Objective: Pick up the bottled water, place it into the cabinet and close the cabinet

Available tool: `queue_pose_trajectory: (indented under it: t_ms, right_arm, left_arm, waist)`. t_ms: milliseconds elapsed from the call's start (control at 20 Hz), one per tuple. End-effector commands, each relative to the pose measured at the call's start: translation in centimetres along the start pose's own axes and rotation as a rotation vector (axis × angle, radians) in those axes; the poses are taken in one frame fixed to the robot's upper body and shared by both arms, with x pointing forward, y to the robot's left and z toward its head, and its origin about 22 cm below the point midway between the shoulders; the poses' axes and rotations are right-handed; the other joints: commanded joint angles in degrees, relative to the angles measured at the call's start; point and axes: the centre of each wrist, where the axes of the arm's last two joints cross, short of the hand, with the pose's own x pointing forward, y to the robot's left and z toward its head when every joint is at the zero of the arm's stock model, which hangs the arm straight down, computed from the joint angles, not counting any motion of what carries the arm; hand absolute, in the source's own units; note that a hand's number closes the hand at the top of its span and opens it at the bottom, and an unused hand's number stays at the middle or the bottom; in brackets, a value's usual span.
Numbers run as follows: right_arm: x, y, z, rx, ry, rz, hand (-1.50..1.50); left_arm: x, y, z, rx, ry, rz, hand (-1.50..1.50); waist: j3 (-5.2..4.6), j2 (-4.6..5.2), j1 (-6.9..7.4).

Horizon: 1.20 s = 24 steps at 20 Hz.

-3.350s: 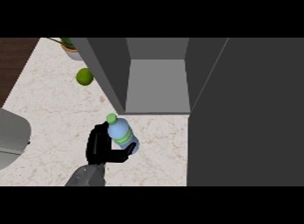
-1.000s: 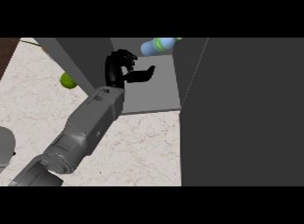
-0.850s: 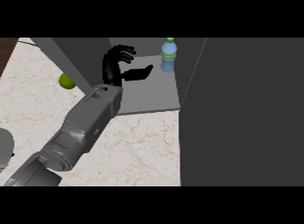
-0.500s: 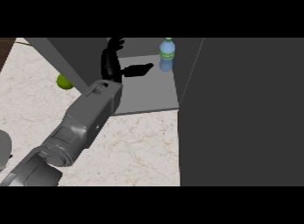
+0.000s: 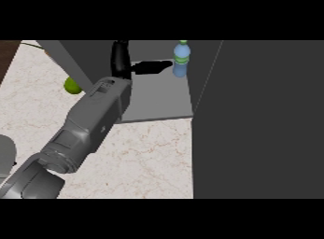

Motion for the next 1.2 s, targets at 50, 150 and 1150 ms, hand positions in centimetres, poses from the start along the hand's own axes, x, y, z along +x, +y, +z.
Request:
queue_pose_trajectory:
  t_ms: [50, 150, 1150]
  right_arm:
    - [1.8, 0.4, 0.0, -0.001, -0.024, -0.024, -1.5]
    - [1.0, -0.1, -0.1, -0.001, -0.017, -0.032, -1.5]
    - [2.1, 1.8, -1.3, -0.055, -0.022, -0.032, -1.5]
  left_arm:
    - [1.1, -0.8, -0.2, -0.059, -0.087, 0.149, -1.5]
    - [1.7, -1.3, -0.3, -0.084, -0.09, 0.188, -1.5]
    - [-2.1, -2.8, 10.4, -0.25, -0.021, 0.442, -1.5]
  waist:
    - [0.03, -0.47, 0.84]
    - [0.08, -0.69, 1.76]
    - [0.09, -2.44, 4.96]
